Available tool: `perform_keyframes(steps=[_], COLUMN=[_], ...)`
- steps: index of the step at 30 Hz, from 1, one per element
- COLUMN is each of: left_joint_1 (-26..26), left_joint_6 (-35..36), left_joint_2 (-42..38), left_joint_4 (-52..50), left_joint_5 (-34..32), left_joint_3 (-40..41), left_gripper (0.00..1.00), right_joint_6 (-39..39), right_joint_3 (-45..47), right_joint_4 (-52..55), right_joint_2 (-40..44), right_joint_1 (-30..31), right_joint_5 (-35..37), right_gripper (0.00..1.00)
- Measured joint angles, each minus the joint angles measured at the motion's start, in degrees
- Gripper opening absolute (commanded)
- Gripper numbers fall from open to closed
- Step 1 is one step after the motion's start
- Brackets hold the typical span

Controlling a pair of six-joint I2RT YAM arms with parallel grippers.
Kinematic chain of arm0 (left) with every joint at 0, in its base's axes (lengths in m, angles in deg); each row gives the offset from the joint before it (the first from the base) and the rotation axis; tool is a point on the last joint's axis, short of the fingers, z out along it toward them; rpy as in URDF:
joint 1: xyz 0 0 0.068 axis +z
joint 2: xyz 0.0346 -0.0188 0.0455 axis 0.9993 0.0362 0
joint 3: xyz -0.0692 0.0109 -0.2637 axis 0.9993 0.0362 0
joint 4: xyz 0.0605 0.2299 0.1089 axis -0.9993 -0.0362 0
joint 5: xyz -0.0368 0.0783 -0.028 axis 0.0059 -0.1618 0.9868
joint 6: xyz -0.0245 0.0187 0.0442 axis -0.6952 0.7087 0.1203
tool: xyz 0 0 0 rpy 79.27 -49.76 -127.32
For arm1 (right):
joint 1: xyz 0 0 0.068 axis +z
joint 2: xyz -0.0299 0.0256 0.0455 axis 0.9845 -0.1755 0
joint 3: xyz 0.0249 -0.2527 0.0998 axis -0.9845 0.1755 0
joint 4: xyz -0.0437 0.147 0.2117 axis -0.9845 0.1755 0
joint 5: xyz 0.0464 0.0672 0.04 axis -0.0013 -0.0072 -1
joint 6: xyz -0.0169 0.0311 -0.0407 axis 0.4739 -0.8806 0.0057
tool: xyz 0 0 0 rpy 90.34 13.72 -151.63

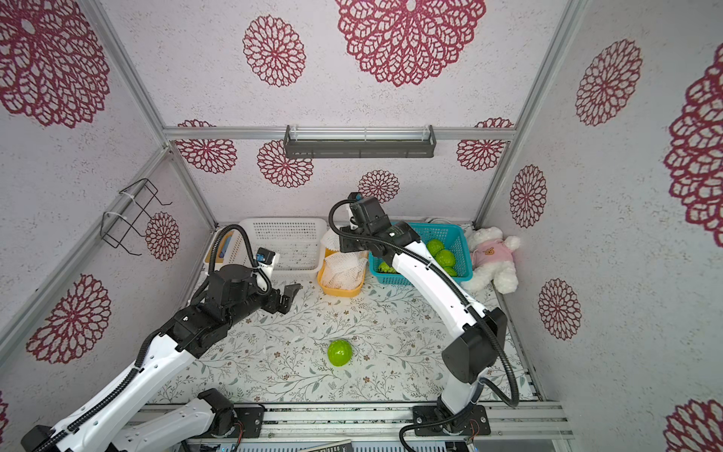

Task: Sleeve custard apples in foam nets
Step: Pick up the foam net from the storage box.

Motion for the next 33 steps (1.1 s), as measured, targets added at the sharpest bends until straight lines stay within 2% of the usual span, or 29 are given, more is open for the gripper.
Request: perform_keyframes(steps=[5, 9, 15, 22, 30, 33], left_joint_1=[-4.57, -9.27, -16.63, -18.93, -20.92, -21.75], left_joint_6=[6.23, 11.98, 20.61, 25.20, 27.34, 27.34], left_joint_2=[-2.08, -2.14, 1.22, 6.34, 12.85, 13.46], left_joint_4=[1.53, 4.61, 10.84, 21.94, 26.86, 27.28], left_joint_5=[-4.70, -9.77, -16.22, -17.81, -17.20, -16.37], left_joint_3=[1.46, 3.30, 5.20, 6.14, 5.53, 5.14], left_gripper=[0.98, 0.92, 0.81, 0.75, 0.55, 0.42], right_joint_6=[-0.09, -1.68, -6.21, -9.81, -11.61, -11.72], right_joint_3=[0.02, 0.44, 5.90, 13.14, 16.92, 17.53], right_joint_4=[4.33, 7.21, 8.66, 8.57, 8.61, 8.66], right_joint_2=[1.03, 1.92, 10.23, 18.58, 19.78, 20.48], right_joint_1=[-0.26, -0.26, -0.26, -0.26, -0.26, -0.26], right_joint_5=[-3.28, -6.91, -12.28, -16.59, -18.05, -18.10], right_gripper=[0.00, 0.00, 0.00, 0.00, 0.00, 0.00])
